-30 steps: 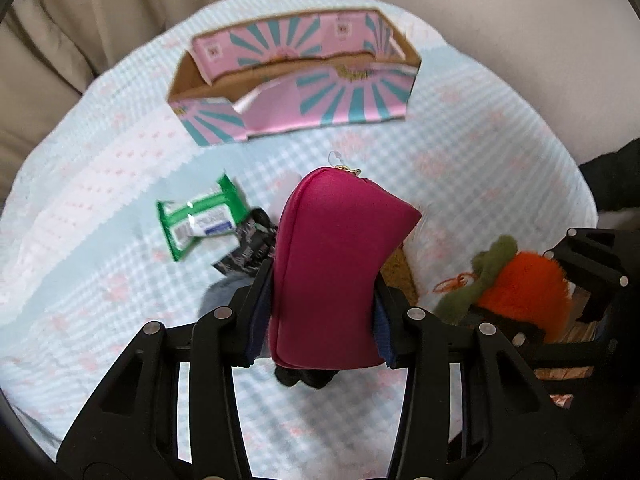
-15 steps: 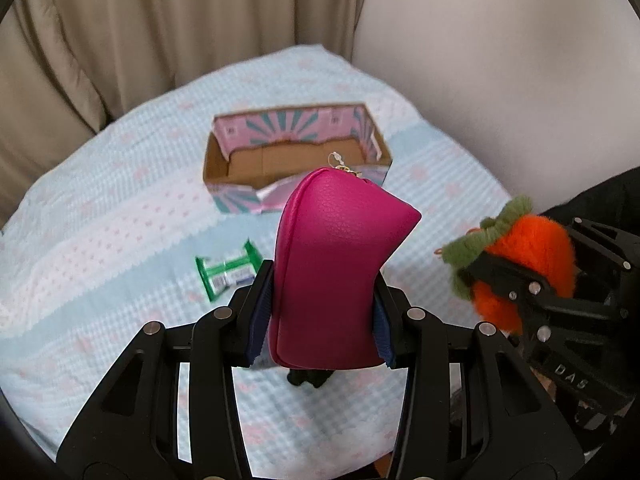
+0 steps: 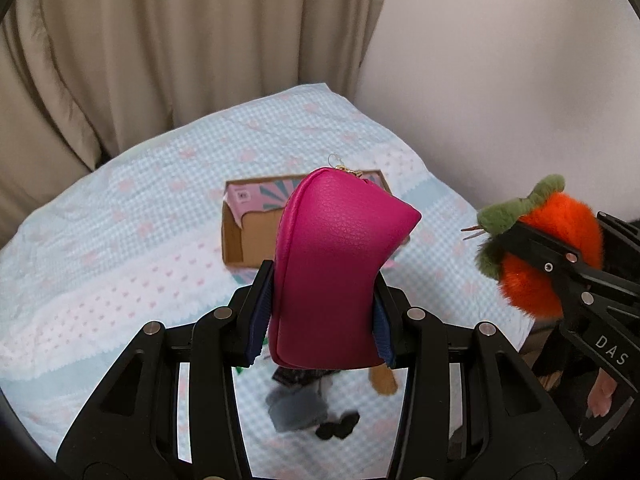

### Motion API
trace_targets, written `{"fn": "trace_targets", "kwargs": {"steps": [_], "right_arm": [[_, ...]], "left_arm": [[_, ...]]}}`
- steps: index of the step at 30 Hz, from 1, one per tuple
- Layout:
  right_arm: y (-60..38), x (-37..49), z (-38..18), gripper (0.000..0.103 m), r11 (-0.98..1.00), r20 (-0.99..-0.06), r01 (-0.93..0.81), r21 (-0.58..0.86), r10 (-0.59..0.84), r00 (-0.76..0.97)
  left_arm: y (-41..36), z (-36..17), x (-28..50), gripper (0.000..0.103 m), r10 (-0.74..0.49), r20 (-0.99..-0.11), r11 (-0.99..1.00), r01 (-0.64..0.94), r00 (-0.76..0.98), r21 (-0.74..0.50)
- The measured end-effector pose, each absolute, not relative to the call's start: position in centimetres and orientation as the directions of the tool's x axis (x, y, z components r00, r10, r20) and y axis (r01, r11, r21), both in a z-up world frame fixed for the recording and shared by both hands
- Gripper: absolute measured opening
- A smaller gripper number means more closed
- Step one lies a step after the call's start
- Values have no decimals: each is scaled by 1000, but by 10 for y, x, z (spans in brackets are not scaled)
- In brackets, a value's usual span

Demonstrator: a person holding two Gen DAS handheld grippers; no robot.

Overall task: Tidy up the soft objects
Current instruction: 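Carry the magenta pouch and orange pompom into the box and open both grippers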

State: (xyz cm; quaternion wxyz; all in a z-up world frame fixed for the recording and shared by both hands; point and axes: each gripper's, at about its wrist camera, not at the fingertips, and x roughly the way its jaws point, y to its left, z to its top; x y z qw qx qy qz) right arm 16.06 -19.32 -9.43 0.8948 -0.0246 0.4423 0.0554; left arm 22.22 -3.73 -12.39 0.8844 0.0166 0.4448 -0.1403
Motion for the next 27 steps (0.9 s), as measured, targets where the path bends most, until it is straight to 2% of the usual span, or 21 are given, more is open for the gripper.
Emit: {"fn": "trace_targets", "kwargs": {"steps": [9,16,27], "right_arm": [[-208,252,-124,31,988,-831,-146,42,116,544],[-230,333,-186,31,980,-887,-153,126,181,425],[-259,429,-303,32,955,-937,-44,295,298,185]], "left_arm": [[-44,-156,308,40,-187,-828,978,181,528,-105],[-42,-219,382,40,-145,-899,989,52,414,-136],[-41,-333,465,40,-93,-969,991,-69,230,-111]]}}
